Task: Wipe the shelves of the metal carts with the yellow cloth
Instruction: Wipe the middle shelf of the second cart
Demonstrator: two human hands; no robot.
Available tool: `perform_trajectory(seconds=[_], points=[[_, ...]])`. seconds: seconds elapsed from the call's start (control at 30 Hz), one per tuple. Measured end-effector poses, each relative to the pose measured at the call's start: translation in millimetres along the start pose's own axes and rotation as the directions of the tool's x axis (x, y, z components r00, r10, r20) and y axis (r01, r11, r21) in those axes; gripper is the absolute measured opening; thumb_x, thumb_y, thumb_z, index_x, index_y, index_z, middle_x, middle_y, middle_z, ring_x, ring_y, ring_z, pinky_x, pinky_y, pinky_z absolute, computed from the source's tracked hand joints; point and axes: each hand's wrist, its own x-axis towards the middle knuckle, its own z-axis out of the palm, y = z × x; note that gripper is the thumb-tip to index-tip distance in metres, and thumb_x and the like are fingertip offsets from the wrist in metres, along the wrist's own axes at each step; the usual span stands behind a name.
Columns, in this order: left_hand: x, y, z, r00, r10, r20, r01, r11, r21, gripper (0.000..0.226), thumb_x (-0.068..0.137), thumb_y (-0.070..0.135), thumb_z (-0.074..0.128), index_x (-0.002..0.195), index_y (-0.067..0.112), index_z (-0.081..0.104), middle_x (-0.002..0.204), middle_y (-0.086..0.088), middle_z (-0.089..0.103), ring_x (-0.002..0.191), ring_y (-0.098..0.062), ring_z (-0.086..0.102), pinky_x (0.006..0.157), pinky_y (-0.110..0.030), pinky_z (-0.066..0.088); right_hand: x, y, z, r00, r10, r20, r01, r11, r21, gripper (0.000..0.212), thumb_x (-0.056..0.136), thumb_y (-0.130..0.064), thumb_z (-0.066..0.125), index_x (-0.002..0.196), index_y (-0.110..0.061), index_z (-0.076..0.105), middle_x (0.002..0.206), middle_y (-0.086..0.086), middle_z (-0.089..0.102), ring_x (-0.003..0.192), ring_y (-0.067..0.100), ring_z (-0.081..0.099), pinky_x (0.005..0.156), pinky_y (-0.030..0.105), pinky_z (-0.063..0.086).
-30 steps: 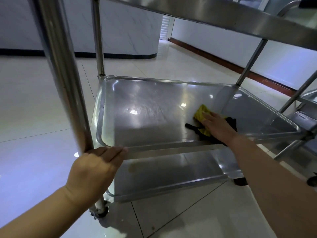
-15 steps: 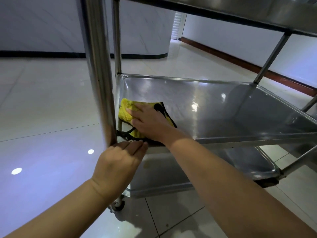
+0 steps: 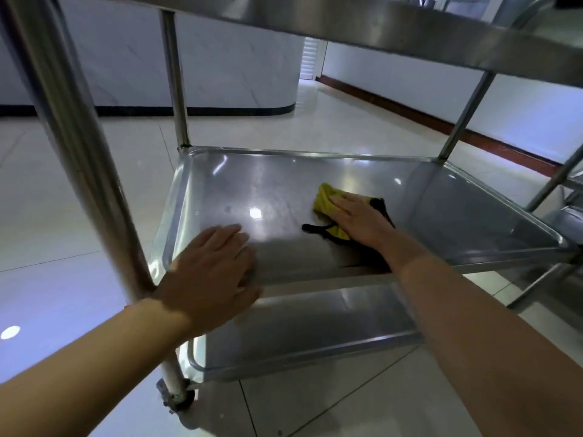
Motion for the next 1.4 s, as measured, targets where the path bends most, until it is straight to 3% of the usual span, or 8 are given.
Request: perform_trajectory(seconds=[0.13,0.23,0.4,0.5,0.67,0.97,1.3,1.4], points=[[10,-7,18,0.992,0.081,0.097,-0.082,0.997,0.006,0.074,0.096,0.061,0.015,0.13,0.01,0.056,0.135,-0.01,0.055,0.127,-0.026,0.05,0.11,-0.037,0.033,-7,74,-31,0.981,0.177,-0.08,-0.186,0.975,-0.122,0.047,0.1,-0.043,0.038,0.145,-0.028,0.04,0.155,0.001,0.031,0.143,0.023,0.026,0.116,0.047,0.023],[9,-2,16,0.995,0.043,0.091,-0.04,0.999,-0.028,0.076,0.096,0.061,0.012,0.127,0.011,0.059,0.129,-0.007,0.06,0.119,-0.022,0.057,0.097,-0.039,0.042,-3,96,-43,0.934,0.348,-0.083,-0.357,0.919,-0.168,0.053,0.101,-0.035,0.037,0.151,-0.021,0.026,0.158,0.006,0.023,0.144,0.027,0.022,0.116,0.044,0.023],[11,-3,15,0.995,0.021,0.101,-0.012,0.996,-0.091,0.075,0.095,0.061,0.013,0.124,0.012,0.062,0.125,-0.005,0.063,0.115,-0.021,0.06,0.1,-0.03,0.029,8,64,-35,0.981,0.196,0.014,-0.188,0.958,-0.219,0.053,0.101,-0.034,0.016,0.15,-0.016,0.019,0.158,0.012,0.02,0.144,0.039,0.019,0.113,0.048,0.027],[11,-3,17,0.995,0.022,0.096,-0.013,0.995,-0.095,0.067,0.091,0.06,0.029,0.121,0.012,0.064,0.121,-0.005,0.064,0.112,-0.022,0.061,0.098,-0.03,0.029,24,22,-17,0.984,0.175,-0.041,-0.177,0.983,-0.058,0.051,0.098,-0.051,0.035,0.143,-0.029,0.044,0.156,0.0,0.029,0.143,0.024,0.027,0.115,0.039,0.023],[10,-3,19,0.998,-0.004,0.055,0.012,0.99,-0.144,0.063,0.077,0.06,0.043,0.111,0.013,0.068,0.107,-0.001,0.067,0.098,-0.02,0.063,0.089,-0.03,0.036,55,-67,22,0.992,-0.064,0.107,0.068,0.997,-0.035,0.043,0.101,-0.038,0.042,0.143,-0.035,0.041,0.158,-0.006,0.022,0.144,0.016,0.02,0.116,0.031,0.013],[8,-5,22,0.992,-0.035,0.121,0.049,0.992,-0.116,0.068,0.083,0.064,0.038,0.121,0.015,0.064,0.117,-0.003,0.065,0.107,-0.021,0.06,0.093,-0.035,0.043,83,-186,84,0.832,-0.46,0.31,0.467,0.882,0.054,0.048,0.098,-0.029,0.049,0.145,-0.031,0.038,0.158,-0.001,0.022,0.145,0.016,0.018,0.117,0.033,0.015],[9,-8,14,0.989,-0.005,0.149,0.02,0.995,-0.098,0.067,0.085,0.066,0.033,0.124,0.019,0.062,0.121,0.002,0.064,0.107,-0.014,0.061,0.093,-0.027,0.046,110,-125,61,0.886,-0.365,0.285,0.343,0.931,0.127,0.051,0.096,-0.029,0.051,0.146,-0.03,0.039,0.158,-0.005,0.023,0.143,0.017,0.023,0.119,0.038,0.015],[8,-7,14,0.989,-0.005,0.149,0.023,0.993,-0.117,0.068,0.092,0.066,0.023,0.128,0.02,0.059,0.123,0.003,0.062,0.109,-0.013,0.06,0.093,-0.03,0.048,110,-69,34,0.944,-0.253,0.211,0.232,0.965,0.121,0.045,0.099,-0.029,0.049,0.144,-0.029,0.042,0.155,-0.005,0.027,0.141,0.014,0.026,0.116,0.024,0.015]])
